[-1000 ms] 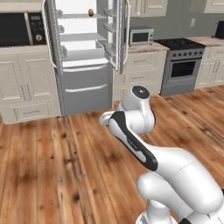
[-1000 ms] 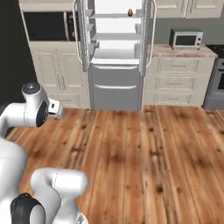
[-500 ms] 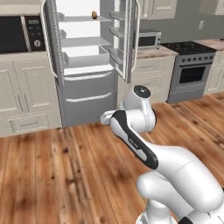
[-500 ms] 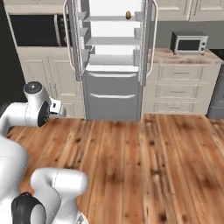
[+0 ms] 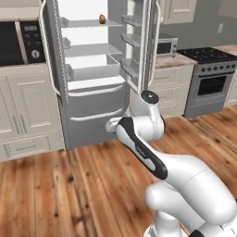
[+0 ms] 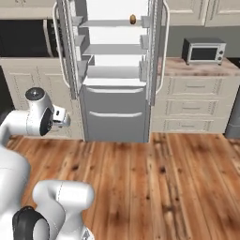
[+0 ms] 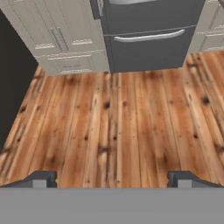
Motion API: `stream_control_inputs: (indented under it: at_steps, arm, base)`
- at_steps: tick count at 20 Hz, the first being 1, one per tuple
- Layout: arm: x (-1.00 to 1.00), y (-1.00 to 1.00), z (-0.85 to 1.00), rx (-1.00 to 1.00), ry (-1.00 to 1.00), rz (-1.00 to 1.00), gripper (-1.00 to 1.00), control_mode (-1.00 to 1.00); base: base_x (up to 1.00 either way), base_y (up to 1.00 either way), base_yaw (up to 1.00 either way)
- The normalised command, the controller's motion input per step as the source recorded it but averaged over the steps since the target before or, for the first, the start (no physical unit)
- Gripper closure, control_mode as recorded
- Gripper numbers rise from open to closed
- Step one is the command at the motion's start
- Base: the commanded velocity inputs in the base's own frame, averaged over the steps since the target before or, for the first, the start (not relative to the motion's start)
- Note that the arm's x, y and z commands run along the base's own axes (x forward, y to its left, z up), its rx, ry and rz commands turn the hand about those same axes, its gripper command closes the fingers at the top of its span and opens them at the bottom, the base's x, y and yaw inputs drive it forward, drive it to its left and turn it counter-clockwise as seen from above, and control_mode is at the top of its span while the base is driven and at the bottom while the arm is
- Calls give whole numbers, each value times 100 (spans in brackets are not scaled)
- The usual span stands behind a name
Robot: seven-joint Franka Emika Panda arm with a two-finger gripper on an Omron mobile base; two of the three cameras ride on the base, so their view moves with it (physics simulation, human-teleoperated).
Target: Gather the eggplant and sweet potato from the fridge and place them on a tray on the dining counter. Then gather the steak and chicken drumstick from the fridge and place them on the other tray.
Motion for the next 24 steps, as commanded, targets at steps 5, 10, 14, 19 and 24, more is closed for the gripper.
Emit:
stream_control_inputs:
  at_steps: [5, 10, 14, 19, 24]
  arm:
    - [0, 0, 0, 0, 0, 0, -100, 100]
    - [0, 0, 0, 0, 0, 0, -100, 100]
    - [0, 0, 0, 0, 0, 0, -100, 100]
    - [0, 0, 0, 0, 0, 0, -100, 100]
    - [0, 0, 0, 0, 0, 0, -100, 100]
  base:
    - [81, 0, -14]
    - [83, 0, -19]
    - [78, 0, -10]
    - [61, -12, -1]
    - [58, -23, 0]
